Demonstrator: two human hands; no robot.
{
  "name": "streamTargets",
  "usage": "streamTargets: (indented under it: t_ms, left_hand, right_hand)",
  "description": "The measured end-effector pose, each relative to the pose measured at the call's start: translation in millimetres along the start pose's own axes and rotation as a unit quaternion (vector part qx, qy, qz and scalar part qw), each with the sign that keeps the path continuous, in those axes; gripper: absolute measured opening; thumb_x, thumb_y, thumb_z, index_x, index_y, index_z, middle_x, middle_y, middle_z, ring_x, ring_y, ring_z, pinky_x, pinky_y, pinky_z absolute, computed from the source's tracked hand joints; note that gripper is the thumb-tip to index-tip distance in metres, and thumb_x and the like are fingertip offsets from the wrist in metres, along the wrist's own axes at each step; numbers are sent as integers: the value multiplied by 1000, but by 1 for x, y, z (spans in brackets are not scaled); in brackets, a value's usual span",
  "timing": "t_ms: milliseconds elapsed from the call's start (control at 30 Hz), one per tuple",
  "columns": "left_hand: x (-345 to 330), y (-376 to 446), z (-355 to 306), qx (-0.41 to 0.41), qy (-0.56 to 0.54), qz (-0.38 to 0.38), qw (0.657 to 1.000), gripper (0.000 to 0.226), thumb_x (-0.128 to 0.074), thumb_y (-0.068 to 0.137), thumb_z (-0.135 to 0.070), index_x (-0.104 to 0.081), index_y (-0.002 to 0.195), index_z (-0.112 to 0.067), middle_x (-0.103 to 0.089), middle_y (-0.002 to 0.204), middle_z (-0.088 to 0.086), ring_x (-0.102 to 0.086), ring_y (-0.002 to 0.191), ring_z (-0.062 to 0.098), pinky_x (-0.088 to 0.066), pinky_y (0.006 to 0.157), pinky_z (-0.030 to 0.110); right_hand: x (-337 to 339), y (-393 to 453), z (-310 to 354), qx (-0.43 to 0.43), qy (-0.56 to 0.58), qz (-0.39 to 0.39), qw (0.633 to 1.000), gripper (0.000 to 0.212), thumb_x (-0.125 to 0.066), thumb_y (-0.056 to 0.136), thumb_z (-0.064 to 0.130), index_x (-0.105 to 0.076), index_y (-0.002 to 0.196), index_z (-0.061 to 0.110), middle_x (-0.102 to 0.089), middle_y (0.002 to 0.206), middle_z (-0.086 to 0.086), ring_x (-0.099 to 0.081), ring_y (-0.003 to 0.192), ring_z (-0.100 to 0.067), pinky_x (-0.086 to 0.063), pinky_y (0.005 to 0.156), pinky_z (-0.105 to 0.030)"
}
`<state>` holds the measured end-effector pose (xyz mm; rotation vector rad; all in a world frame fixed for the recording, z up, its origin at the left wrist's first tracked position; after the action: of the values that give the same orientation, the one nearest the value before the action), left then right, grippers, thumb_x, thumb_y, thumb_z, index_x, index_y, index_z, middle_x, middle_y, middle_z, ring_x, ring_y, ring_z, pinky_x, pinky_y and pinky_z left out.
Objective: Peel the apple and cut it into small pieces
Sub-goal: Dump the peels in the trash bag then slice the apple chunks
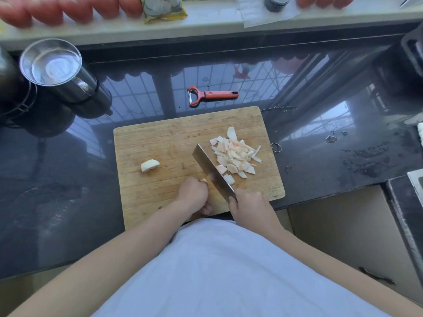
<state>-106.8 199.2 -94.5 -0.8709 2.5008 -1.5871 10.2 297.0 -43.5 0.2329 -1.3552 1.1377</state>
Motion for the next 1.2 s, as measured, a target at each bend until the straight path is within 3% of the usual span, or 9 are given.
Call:
streamTargets:
  t_ms: [133,200,300,367,500,833,967,1133,1200]
  left_hand:
    - [-3,-5,3,4,-87,-5,996,27,-39,110,-19,-58,103,-2,-69,69,21,-66,50,30,-50,39,28]
    - [-4,-3,5,-5,-93,-5,996,27,-39,110,-19,-59,99,-4,-70,71,22,-67,51,31,-53,41,30]
    - [-3,0,6,-4,-88,-2,996,29,-40,108,-18,-61,99,-1,-72,72,23,-69,56,35,-59,49,39]
    - [-3,-2,5,-7,-87,3,996,29,-40,106,-12,-63,100,4,-73,73,22,-71,60,37,-62,54,42]
    - [-2,-9,3,-14,-68,2,998,35,-39,109,-20,-66,109,3,-74,78,19,-73,60,29,-59,47,30]
    - [-4,-7,1,-8,-80,11,997,32,-31,108,-13,-59,106,3,-73,89,29,-70,66,33,-58,47,31]
    - [-3,-12,0,-8,-71,5,997,30,-31,108,-12,-58,97,-2,-72,87,27,-69,65,33,-54,43,29]
    - [1,-21,-8,-34,-26,-20,999,27,-32,110,-8,-55,96,-4,-53,68,5,-49,55,11,-41,36,12]
    - [1,-18,-6,-26,-26,-8,999,29,-33,110,-9,-58,100,4,-58,69,9,-56,54,16,-42,34,14]
  right_hand:
    - [-5,-7,1,2,-37,33,999,19,-44,99,27,-42,82,18,-51,69,-6,-58,73,-33,-41,59,-34]
    - [-8,-8,0,3,-62,41,997,16,-45,97,20,-42,82,17,-55,70,-8,-59,73,-35,-38,56,-33]
    - [-14,-1,6,10,-91,57,994,13,-43,93,11,-40,80,15,-39,60,-1,-49,65,-32,-26,47,-32]
    - [-14,10,17,29,-96,46,994,13,-41,94,11,-41,82,15,-47,65,-3,-53,68,-34,-25,48,-33]
    - [-5,22,25,39,-44,-4,998,18,-42,101,19,-53,89,12,-64,86,-13,-62,80,-37,-35,59,-35]
    - [-11,-11,-4,23,-57,22,998,19,-47,96,26,-56,87,13,-62,73,-8,-59,66,-31,-53,59,-40]
    - [-12,-13,-4,24,-86,34,995,16,-44,97,21,-53,87,12,-57,73,-8,-58,72,-36,-49,60,-38]
    - [-12,-12,3,29,-119,37,992,15,-42,97,17,-41,82,15,-29,59,1,-46,66,-34,-34,56,-34]
    - [-12,-12,3,27,-123,37,991,15,-42,96,16,-41,81,15,-28,59,2,-46,65,-34,-33,56,-34]
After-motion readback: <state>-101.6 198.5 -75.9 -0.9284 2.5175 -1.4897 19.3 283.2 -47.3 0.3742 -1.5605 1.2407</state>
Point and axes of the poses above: each hand's wrist, its own y-axis towards the middle knuckle, its own x-axis out of the back of the hand, z = x × y, the point moved 4 cm from there along y, towards the middle knuckle
